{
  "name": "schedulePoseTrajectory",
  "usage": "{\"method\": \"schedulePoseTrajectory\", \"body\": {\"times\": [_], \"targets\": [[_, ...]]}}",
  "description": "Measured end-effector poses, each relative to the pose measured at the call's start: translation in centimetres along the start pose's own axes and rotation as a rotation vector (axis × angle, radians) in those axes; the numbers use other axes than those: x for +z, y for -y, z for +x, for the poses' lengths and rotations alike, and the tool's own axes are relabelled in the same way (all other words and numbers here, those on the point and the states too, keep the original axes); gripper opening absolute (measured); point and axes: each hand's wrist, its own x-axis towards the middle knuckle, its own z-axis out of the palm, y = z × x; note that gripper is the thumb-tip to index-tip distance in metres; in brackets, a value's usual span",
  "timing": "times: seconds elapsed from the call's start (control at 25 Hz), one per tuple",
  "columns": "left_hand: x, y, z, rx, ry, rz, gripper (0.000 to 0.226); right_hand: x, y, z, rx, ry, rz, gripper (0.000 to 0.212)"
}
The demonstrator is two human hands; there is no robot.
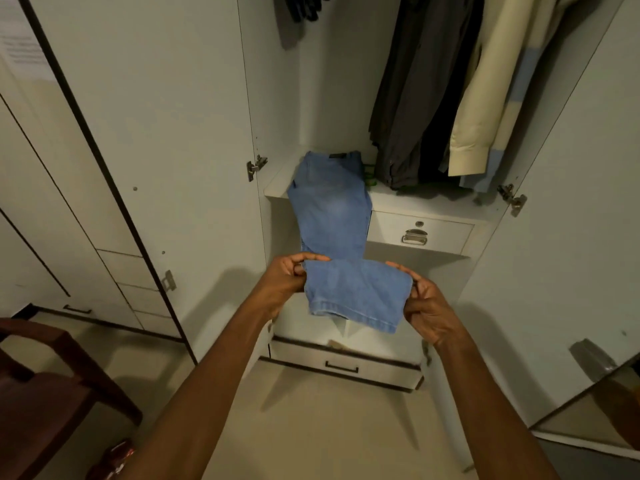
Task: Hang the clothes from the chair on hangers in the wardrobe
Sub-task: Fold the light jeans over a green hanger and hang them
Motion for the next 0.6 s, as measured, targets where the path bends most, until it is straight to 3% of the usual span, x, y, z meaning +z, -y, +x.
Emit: {"method": "schedulePoseTrajectory", "body": {"times": [0.2, 0.32, 0.44, 0.52, 0.6], "targets": [[-3.2, -3.7, 8.7, 0.267, -0.271, 0.224, 0.018, 1.5, 5.5, 8.7, -0.196, -0.033, -0.269, 0.06], [-5.9, -4.1, 15.4, 0.357, -0.404, 0.258, 0.032, 2.7, 8.2, 15.7, -0.287, -0.077, -0.373, 0.051], [-6.9, -5.0, 21.3, 0.361, -0.36, 0.178, 0.014, 3.8, 10.1, 22.1, -0.369, -0.197, -0.426, 0.031], [-7.4, -5.4, 25.0, 0.353, -0.332, 0.086, 0.029, 4.6, 10.8, 26.5, -0.371, -0.291, -0.412, 0.024], [-8.4, -5.5, 29.0, 0.337, -0.32, 0.028, 0.026, 5.4, 11.2, 30.5, -0.378, -0.378, -0.388, 0.023]]}}
